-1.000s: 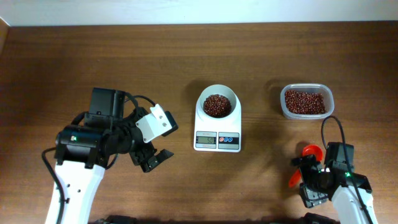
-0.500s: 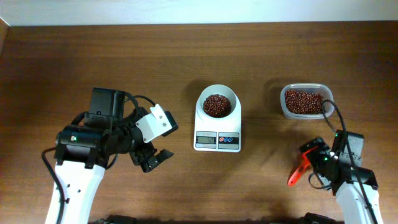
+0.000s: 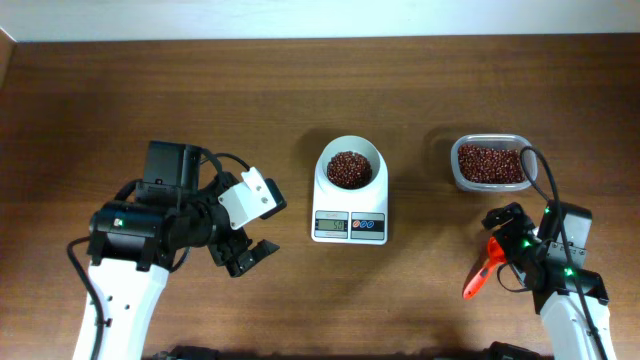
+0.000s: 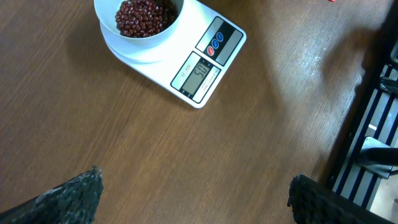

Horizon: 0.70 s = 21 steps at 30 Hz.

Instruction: Scoop and weigh 50g on scale

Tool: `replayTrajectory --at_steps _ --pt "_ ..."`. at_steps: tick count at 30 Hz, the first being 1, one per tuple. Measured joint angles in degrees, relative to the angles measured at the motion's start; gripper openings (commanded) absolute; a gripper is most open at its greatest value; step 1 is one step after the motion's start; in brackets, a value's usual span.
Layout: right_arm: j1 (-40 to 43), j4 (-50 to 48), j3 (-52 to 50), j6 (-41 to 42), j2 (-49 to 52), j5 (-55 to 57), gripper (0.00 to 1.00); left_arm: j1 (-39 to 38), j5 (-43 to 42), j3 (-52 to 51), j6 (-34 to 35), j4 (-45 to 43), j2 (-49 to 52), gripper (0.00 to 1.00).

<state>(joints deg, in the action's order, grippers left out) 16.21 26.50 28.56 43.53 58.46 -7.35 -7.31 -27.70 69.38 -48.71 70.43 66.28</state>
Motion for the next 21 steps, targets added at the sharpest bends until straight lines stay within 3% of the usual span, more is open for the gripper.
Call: replayTrajectory --at_steps 15,21 --pt "0.0 -1.4 0.0 -5.0 3.2 -6.6 0.99 0.0 0.0 0.0 0.0 0.0 0.0 0.99" --pt "0.0 -5.5 0.1 -6.4 11.1 -8.3 0.99 0.0 0.0 0.0 0.0 0.0 0.0 0.99"
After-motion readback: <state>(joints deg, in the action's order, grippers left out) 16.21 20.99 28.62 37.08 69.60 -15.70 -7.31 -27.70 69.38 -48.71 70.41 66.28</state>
